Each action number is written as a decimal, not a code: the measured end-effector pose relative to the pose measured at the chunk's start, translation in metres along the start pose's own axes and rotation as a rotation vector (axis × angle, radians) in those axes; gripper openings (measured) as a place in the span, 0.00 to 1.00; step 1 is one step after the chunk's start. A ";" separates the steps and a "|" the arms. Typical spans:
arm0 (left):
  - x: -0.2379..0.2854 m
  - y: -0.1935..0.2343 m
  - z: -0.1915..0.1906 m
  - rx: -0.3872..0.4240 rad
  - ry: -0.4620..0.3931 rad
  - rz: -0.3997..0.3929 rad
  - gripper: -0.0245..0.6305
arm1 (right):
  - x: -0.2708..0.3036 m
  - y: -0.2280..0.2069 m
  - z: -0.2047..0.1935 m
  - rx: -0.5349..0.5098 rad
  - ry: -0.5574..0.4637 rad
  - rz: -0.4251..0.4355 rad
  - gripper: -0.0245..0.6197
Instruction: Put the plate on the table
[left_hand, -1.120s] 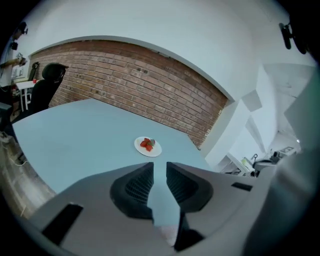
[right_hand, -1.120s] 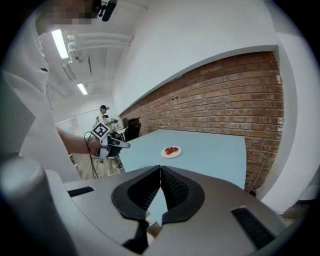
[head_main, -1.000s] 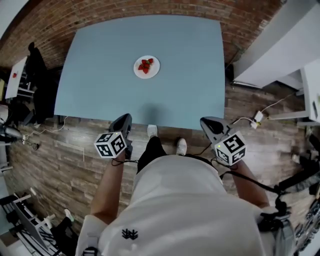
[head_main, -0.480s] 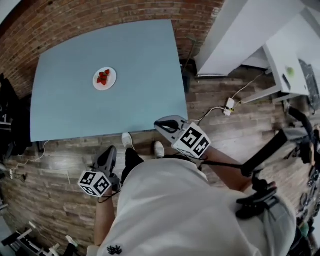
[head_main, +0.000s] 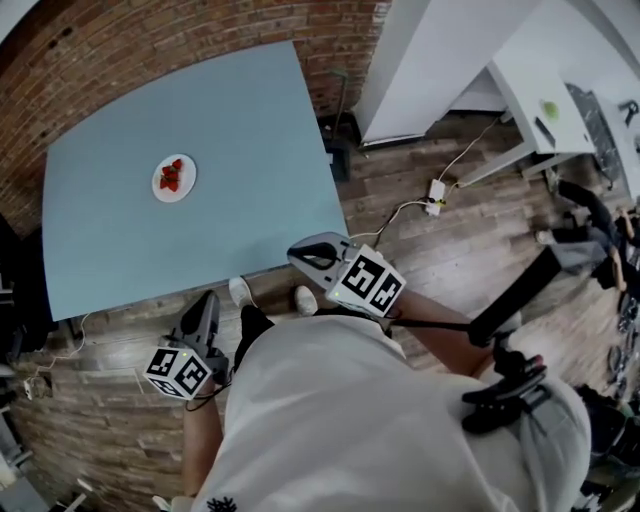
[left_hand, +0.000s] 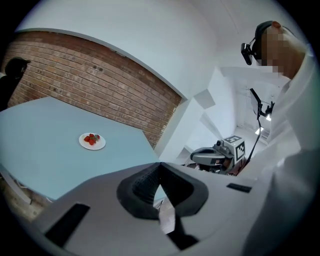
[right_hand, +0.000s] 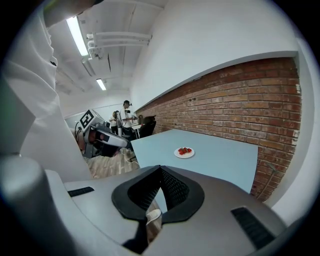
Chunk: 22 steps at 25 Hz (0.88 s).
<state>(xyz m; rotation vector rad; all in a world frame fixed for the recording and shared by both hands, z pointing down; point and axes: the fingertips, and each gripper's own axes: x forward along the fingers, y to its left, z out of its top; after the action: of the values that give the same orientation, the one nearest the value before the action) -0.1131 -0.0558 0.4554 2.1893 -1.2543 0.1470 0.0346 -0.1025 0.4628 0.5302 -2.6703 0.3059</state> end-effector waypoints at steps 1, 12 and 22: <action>0.002 -0.002 0.003 0.007 0.001 -0.004 0.04 | -0.001 -0.001 0.001 0.001 -0.001 -0.002 0.05; 0.010 -0.001 0.007 -0.001 0.015 0.010 0.04 | 0.008 -0.002 0.003 0.006 0.004 0.022 0.05; 0.010 0.017 0.004 -0.033 0.029 0.033 0.04 | 0.029 -0.004 0.006 -0.003 0.021 0.052 0.05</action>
<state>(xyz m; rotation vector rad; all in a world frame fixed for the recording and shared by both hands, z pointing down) -0.1223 -0.0711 0.4636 2.1318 -1.2680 0.1699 0.0094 -0.1167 0.4697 0.4550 -2.6666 0.3212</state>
